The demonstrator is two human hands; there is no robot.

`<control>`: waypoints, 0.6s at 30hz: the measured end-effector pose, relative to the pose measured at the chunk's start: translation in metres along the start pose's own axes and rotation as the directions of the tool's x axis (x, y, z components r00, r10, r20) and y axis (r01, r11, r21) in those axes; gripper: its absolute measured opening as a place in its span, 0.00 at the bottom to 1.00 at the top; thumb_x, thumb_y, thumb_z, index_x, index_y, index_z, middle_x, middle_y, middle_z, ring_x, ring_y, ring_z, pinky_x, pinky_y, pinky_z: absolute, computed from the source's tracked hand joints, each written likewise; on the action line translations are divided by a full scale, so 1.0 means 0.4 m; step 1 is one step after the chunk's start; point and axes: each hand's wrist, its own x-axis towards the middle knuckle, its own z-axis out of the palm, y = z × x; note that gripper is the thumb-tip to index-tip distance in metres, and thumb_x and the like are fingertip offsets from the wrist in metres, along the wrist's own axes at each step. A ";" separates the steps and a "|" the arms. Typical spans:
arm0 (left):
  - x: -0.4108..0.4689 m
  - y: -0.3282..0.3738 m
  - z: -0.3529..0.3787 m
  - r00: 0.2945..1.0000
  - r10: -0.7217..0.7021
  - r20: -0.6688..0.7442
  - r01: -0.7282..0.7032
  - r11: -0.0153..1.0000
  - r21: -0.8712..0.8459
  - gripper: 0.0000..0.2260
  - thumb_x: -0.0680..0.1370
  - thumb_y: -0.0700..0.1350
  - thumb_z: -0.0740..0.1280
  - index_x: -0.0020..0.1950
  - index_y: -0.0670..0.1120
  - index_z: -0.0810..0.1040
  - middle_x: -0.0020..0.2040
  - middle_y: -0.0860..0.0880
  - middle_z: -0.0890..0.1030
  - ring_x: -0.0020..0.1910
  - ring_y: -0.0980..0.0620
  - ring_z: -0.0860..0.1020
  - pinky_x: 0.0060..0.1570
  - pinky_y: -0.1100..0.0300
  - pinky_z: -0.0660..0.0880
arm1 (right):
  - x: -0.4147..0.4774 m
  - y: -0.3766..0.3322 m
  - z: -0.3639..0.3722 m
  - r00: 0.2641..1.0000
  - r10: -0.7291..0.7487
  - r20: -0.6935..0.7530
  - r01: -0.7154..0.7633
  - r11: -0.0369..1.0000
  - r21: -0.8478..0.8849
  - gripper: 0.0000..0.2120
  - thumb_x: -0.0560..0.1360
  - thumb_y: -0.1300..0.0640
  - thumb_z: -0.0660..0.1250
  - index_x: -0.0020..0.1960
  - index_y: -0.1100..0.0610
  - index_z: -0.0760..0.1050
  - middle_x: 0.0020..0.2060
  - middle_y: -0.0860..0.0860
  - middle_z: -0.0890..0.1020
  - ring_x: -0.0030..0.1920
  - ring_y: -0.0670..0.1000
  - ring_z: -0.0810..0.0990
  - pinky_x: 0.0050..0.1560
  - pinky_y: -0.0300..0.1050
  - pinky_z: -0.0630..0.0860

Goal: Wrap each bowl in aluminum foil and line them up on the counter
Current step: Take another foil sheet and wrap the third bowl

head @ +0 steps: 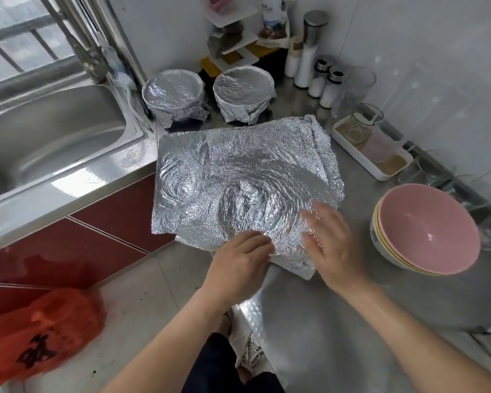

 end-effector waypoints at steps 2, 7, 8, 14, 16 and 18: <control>0.003 0.008 -0.010 0.997 -0.060 0.047 0.060 0.998 0.013 0.15 0.77 0.49 0.65 0.61 0.46 0.81 0.63 0.48 0.80 0.64 0.46 0.75 0.64 0.53 0.71 | 0.014 -0.010 -0.013 0.928 0.371 -0.037 -0.344 0.891 0.295 0.21 0.78 0.53 0.64 0.69 0.56 0.70 0.68 0.53 0.72 0.69 0.48 0.68 0.70 0.49 0.64; 0.041 0.019 -0.033 0.925 -0.196 0.324 0.152 0.976 0.156 0.29 0.80 0.65 0.45 0.80 0.57 0.50 0.80 0.52 0.46 0.79 0.50 0.44 0.77 0.48 0.44 | 0.048 -0.003 0.015 0.676 0.690 0.257 -0.682 0.455 0.572 0.29 0.69 0.44 0.69 0.68 0.48 0.69 0.62 0.45 0.78 0.63 0.46 0.76 0.66 0.56 0.72; 0.051 0.022 -0.031 0.915 -0.208 0.347 0.156 0.973 0.170 0.29 0.80 0.65 0.41 0.79 0.58 0.45 0.80 0.53 0.42 0.78 0.51 0.39 0.77 0.49 0.40 | 0.054 -0.009 0.016 0.663 0.705 0.254 -0.686 0.433 0.585 0.28 0.69 0.45 0.70 0.68 0.49 0.70 0.60 0.44 0.79 0.61 0.46 0.78 0.64 0.56 0.73; 0.125 0.044 0.023 0.902 -0.199 0.384 0.134 0.973 0.189 0.31 0.81 0.66 0.42 0.80 0.54 0.41 0.79 0.52 0.39 0.77 0.52 0.36 0.76 0.47 0.38 | 0.083 -0.015 0.019 0.616 0.751 0.238 -0.681 0.355 0.641 0.29 0.73 0.61 0.72 0.72 0.53 0.67 0.58 0.48 0.78 0.52 0.41 0.78 0.57 0.42 0.76; 0.135 0.043 0.036 0.893 -0.216 0.396 0.150 0.970 0.192 0.31 0.81 0.66 0.42 0.80 0.53 0.42 0.79 0.52 0.39 0.77 0.52 0.36 0.76 0.46 0.38 | 0.085 -0.003 0.026 0.609 0.751 0.254 -0.661 0.304 0.686 0.29 0.74 0.64 0.71 0.72 0.54 0.66 0.54 0.45 0.76 0.44 0.30 0.77 0.46 0.29 0.73; 0.137 0.042 0.041 0.878 -0.231 0.419 0.158 0.966 0.203 0.32 0.80 0.66 0.41 0.80 0.52 0.42 0.79 0.52 0.39 0.77 0.52 0.36 0.76 0.47 0.37 | 0.088 0.001 0.028 0.602 0.745 0.286 -0.658 0.260 0.706 0.29 0.74 0.65 0.70 0.71 0.55 0.66 0.51 0.42 0.76 0.41 0.26 0.76 0.41 0.25 0.72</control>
